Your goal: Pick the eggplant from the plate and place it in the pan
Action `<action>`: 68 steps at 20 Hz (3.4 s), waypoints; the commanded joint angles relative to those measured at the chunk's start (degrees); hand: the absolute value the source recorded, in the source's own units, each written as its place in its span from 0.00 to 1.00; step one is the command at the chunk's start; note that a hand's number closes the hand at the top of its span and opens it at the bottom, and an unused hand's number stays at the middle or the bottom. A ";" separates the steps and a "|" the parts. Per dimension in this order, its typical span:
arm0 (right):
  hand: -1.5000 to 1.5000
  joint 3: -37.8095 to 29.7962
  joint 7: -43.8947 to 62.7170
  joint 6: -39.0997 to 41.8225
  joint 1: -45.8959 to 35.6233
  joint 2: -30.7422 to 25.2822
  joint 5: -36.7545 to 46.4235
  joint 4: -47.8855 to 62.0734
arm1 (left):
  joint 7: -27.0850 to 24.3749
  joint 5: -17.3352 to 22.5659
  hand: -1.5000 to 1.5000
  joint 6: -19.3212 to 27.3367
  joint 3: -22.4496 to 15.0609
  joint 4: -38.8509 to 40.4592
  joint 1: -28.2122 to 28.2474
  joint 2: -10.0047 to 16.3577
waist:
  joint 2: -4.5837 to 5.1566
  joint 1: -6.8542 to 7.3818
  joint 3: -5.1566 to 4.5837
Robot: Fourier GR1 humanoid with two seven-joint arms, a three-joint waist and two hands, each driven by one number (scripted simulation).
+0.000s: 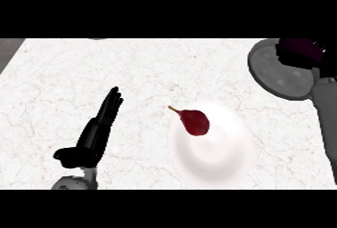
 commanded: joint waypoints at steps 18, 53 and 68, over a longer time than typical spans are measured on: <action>0.00 -4.29 -6.91 16.57 -11.30 -7.48 -2.53 30.57 | -1.85 0.71 0.50 -2.59 -0.33 2.29 -1.04 -0.10 | 1.54 3.37 0.20; 0.00 -14.57 -34.22 53.69 6.42 -20.16 -21.75 29.66 | 1.18 0.45 0.50 -1.09 3.32 1.71 -2.58 -0.54 | -0.44 -1.34 0.00; 0.00 -10.24 -36.31 50.57 9.19 -21.70 -22.72 28.20 | 3.02 -2.94 0.50 -0.37 -1.03 -8.24 5.96 -1.19 | -0.63 -1.06 0.01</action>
